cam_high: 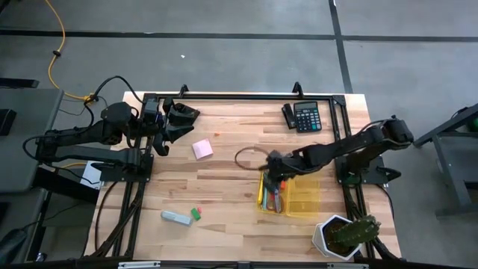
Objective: Pack school essentials
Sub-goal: Put the blue scissors into the supply box
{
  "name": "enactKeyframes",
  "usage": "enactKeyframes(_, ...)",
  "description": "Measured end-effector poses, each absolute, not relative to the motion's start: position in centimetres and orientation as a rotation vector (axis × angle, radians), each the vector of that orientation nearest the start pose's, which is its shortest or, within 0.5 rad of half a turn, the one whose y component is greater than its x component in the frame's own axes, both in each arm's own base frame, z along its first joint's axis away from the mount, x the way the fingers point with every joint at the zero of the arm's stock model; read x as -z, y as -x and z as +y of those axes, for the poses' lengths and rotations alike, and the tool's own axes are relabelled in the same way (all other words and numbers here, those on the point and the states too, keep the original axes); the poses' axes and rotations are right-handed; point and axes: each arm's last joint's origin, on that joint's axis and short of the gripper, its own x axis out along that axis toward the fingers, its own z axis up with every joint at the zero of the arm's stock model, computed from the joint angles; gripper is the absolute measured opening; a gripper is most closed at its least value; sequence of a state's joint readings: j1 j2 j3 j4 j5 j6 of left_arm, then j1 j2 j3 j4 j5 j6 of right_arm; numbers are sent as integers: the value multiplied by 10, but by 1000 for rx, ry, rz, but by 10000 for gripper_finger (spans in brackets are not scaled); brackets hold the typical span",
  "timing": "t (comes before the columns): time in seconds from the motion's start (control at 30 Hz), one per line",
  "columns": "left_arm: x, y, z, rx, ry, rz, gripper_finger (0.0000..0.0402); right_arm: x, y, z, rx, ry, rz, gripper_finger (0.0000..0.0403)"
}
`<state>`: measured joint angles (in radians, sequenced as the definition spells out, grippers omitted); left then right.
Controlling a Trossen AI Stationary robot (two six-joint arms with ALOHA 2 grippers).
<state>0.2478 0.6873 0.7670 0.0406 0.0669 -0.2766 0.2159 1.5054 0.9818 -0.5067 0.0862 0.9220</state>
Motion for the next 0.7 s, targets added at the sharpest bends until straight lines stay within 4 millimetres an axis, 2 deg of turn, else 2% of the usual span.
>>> enactKeyframes(0.07,-362,-147,35,-163,253,-143,156,-214,-289,71,196,-681,1036,67)
enactKeyframes(0.17,-362,-147,35,-164,239,-142,156,-202,-288,85,122,-678,1129,39)
enactKeyframes(0.27,-362,-147,35,-165,239,-141,156,-189,-290,93,130,-692,1177,6)
enactKeyframes(0.53,-362,-147,35,-167,239,-142,156,-163,-297,101,92,-783,1304,3)
enactKeyframes(0.7,-362,-147,35,-167,240,-142,156,-161,-296,100,127,-789,1307,1)
